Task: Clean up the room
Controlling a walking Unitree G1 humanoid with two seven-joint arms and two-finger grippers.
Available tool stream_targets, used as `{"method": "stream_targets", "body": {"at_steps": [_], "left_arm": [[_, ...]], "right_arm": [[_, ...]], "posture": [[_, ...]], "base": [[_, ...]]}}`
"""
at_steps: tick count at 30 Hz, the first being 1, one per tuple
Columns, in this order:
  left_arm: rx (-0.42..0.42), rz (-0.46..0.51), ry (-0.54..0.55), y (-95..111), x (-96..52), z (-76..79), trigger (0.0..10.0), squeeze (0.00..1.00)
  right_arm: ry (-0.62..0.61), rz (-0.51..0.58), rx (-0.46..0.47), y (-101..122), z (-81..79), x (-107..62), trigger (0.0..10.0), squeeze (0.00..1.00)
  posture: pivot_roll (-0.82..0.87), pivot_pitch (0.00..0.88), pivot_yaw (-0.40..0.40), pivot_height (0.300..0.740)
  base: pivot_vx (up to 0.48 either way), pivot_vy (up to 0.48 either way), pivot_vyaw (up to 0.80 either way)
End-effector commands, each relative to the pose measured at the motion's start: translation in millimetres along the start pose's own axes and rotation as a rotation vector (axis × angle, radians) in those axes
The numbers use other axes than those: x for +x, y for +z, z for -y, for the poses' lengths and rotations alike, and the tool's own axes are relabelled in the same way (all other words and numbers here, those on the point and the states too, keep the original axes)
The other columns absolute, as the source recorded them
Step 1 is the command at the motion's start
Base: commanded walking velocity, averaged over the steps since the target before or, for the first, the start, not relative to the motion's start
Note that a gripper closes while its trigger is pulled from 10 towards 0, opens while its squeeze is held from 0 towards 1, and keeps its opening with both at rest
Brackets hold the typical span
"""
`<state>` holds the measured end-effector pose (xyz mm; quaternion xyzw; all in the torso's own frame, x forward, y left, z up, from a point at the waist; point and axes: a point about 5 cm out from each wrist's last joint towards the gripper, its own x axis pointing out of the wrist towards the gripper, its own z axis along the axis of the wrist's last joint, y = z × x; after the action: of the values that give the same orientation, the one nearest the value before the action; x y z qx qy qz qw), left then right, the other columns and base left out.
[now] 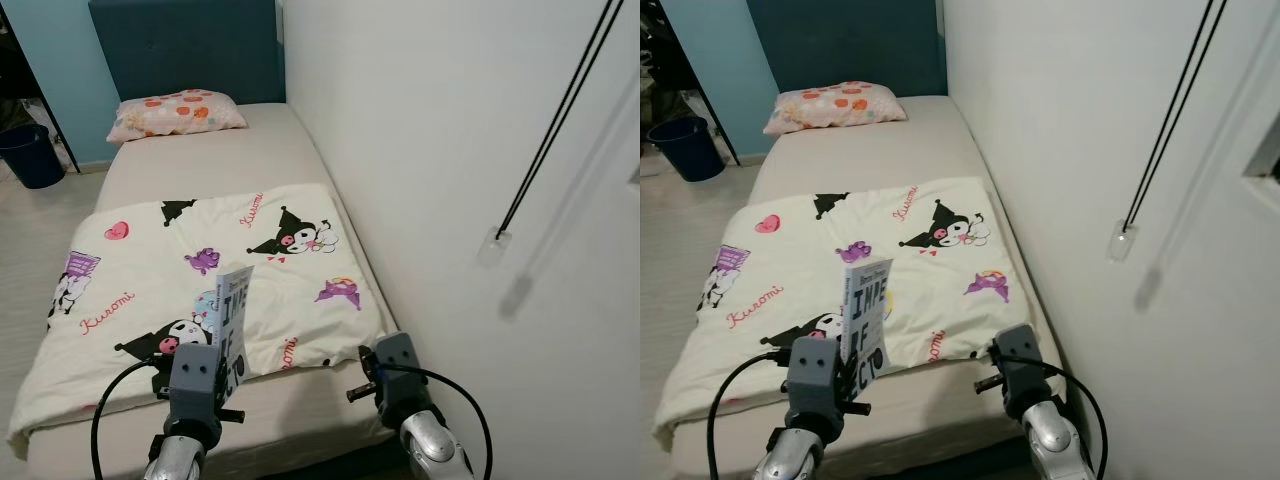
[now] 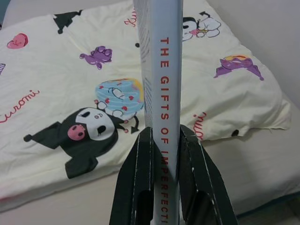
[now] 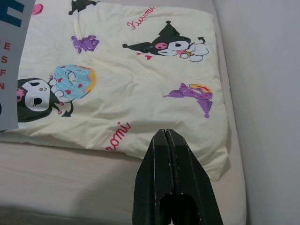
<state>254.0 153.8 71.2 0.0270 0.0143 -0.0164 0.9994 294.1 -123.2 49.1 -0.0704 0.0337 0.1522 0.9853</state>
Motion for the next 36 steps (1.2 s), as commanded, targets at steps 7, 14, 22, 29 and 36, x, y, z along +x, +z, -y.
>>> {"method": "stream_targets", "body": {"at_steps": [7,14,22,29,36], "left_arm": [[0.0,0.014,0.007,3.1,-2.7,-3.0,10.0,0.0],[0.0,0.014,0.003,3.6,-3.5,-2.4,10.0,0.0],[-0.001,0.012,0.001,3.3,-4.6,-1.3,10.0,0.0],[0.0,0.011,-0.001,4.1,-5.6,-1.2,10.0,0.0],[-0.001,0.01,0.004,4.1,-6.6,-2.3,10.0,0.0]], "right_arm": [[0.01,-0.013,0.02,-5.1,-5.4,-1.7,10.0,0.0],[0.013,-0.01,0.022,-5.3,-5.9,-1.8,10.0,0.0],[0.015,-0.007,0.022,-5.5,-6.1,-2.3,10.0,0.0],[0.02,0.0,0.025,-5.1,-7.2,-2.0,10.0,0.0],[0.027,0.003,0.025,-4.9,-8.7,-1.9,10.0,0.0]], "posture": [[-0.02,0.148,0.004,0.74],[-0.02,0.15,0.005,0.74],[-0.02,0.15,0.005,0.74],[-0.01,0.151,0.003,0.74],[-0.01,0.147,0.001,0.74]], "base": [[0.0,0.413,0.0],[0.0,0.415,0.0],[0.0,0.417,0.0],[0.0,0.418,0.0],[0.0,0.419,0.0]]}}
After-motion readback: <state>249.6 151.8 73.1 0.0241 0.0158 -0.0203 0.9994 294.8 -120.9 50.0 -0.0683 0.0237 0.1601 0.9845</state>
